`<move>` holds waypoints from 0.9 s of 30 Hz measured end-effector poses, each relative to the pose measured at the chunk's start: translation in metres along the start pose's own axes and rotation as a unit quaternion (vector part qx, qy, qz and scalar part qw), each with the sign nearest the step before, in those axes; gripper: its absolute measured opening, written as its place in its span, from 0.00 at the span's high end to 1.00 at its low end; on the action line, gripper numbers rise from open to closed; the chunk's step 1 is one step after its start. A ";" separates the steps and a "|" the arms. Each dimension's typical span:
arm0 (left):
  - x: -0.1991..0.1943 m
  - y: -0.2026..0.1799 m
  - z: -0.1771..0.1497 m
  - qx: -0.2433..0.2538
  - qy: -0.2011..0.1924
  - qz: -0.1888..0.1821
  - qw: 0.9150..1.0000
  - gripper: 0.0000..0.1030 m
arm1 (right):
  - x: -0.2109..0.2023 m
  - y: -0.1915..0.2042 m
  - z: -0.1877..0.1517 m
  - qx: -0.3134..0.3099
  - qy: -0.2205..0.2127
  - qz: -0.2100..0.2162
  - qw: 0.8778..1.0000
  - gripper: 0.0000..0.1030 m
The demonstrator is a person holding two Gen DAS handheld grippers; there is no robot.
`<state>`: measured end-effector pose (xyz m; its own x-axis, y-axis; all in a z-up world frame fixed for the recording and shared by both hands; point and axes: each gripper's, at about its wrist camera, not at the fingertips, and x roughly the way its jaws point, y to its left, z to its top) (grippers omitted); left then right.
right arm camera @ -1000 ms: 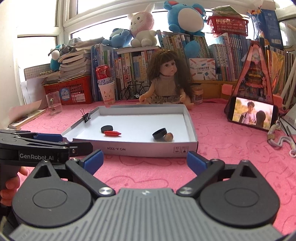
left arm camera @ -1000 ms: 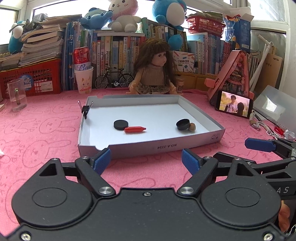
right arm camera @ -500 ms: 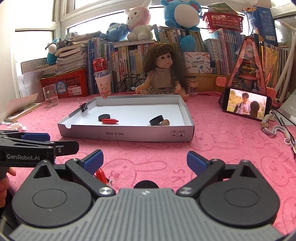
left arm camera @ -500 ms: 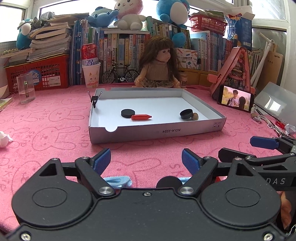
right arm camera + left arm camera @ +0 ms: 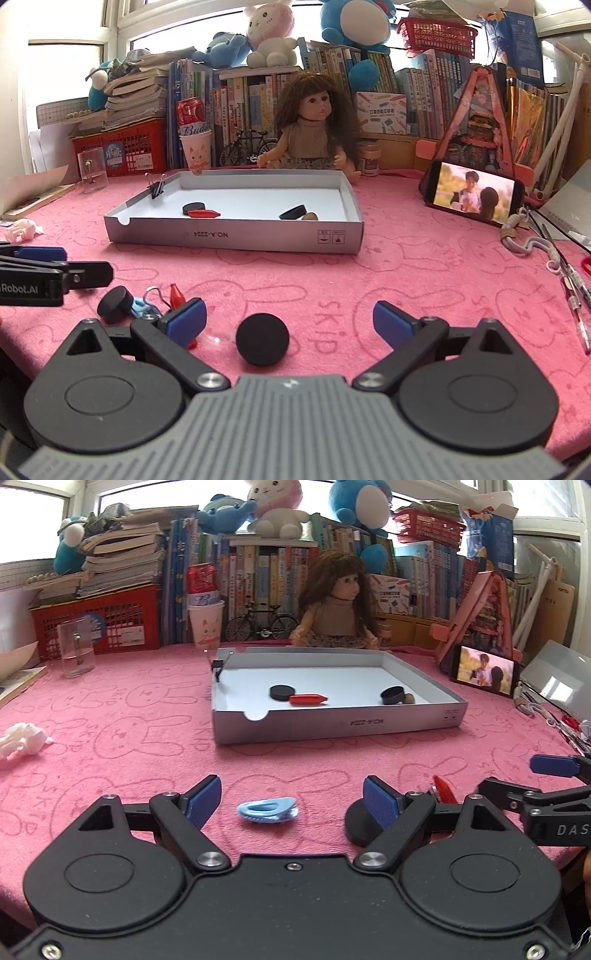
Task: Organize rigid objects
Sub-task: 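Grasp the blue plastic clip with the left gripper while the right gripper grasps a black puck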
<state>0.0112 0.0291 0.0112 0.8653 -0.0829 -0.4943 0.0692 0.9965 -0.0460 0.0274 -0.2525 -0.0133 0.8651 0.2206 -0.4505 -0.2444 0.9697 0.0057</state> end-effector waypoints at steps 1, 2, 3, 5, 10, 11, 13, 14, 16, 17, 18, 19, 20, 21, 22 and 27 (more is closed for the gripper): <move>-0.001 0.002 -0.001 -0.002 -0.001 0.005 1.000 0.20 | -0.001 -0.001 -0.001 0.001 0.000 -0.002 1.000 0.02; -0.001 0.004 -0.001 -0.005 -0.002 0.009 1.000 0.20 | -0.001 -0.002 -0.002 0.002 0.000 -0.004 1.000 0.02; -0.002 0.007 -0.001 -0.008 -0.002 0.013 1.000 0.21 | -0.002 -0.003 -0.003 0.003 0.001 -0.006 1.000 0.02; -0.002 0.011 -0.001 -0.014 -0.001 0.016 1.000 0.23 | -0.003 -0.004 -0.004 0.005 -0.001 -0.006 1.000 0.02; 0.001 0.018 -0.002 -0.019 0.006 0.024 1.000 0.26 | -0.006 -0.005 -0.007 0.005 -0.004 -0.009 1.000 0.05; 0.002 0.018 -0.002 -0.021 0.008 0.022 1.000 0.26 | -0.007 -0.005 -0.007 0.005 -0.004 -0.008 1.000 0.06; 0.003 0.018 -0.003 -0.023 0.011 0.018 1.000 0.27 | -0.007 -0.004 -0.008 0.004 -0.004 -0.006 1.000 0.08; 0.003 0.017 -0.003 -0.024 0.012 0.016 1.000 0.28 | -0.006 -0.004 -0.008 0.003 -0.003 -0.005 1.000 0.10; 0.005 0.017 -0.004 -0.026 0.016 0.010 0.999 0.30 | -0.006 -0.002 -0.009 0.000 0.000 -0.005 1.000 0.13; 0.006 0.017 -0.004 -0.029 0.019 0.007 0.999 0.30 | -0.004 -0.002 -0.009 -0.001 0.002 -0.004 1.000 0.14; 0.007 0.016 -0.004 -0.031 0.020 0.005 0.999 0.31 | -0.004 -0.002 -0.010 0.000 0.004 -0.002 1.000 0.16; 0.009 0.016 -0.004 -0.032 0.022 0.004 0.999 0.32 | -0.002 -0.002 -0.011 0.001 0.006 0.000 1.000 0.18; 0.010 0.015 -0.004 -0.032 0.023 0.004 0.999 0.35 | -0.001 -0.002 -0.012 0.002 0.010 0.000 1.000 0.21; 0.011 0.015 -0.004 -0.031 0.025 0.003 0.999 0.36 | 0.000 -0.002 -0.012 0.003 0.011 0.000 1.000 0.24; 0.012 0.014 -0.004 -0.031 0.027 0.003 0.999 0.38 | 0.000 -0.002 -0.013 0.003 0.012 -0.002 1.000 0.25; 0.015 0.015 -0.005 -0.034 0.029 0.005 0.999 0.51 | 0.000 0.000 -0.014 0.000 0.010 -0.004 1.000 0.40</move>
<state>0.0228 0.0423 -0.0016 0.8357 -0.0748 -0.5441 0.0246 0.9948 -0.0990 0.0212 -0.2542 -0.0256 0.8585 0.2099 -0.4678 -0.2367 0.9716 0.0016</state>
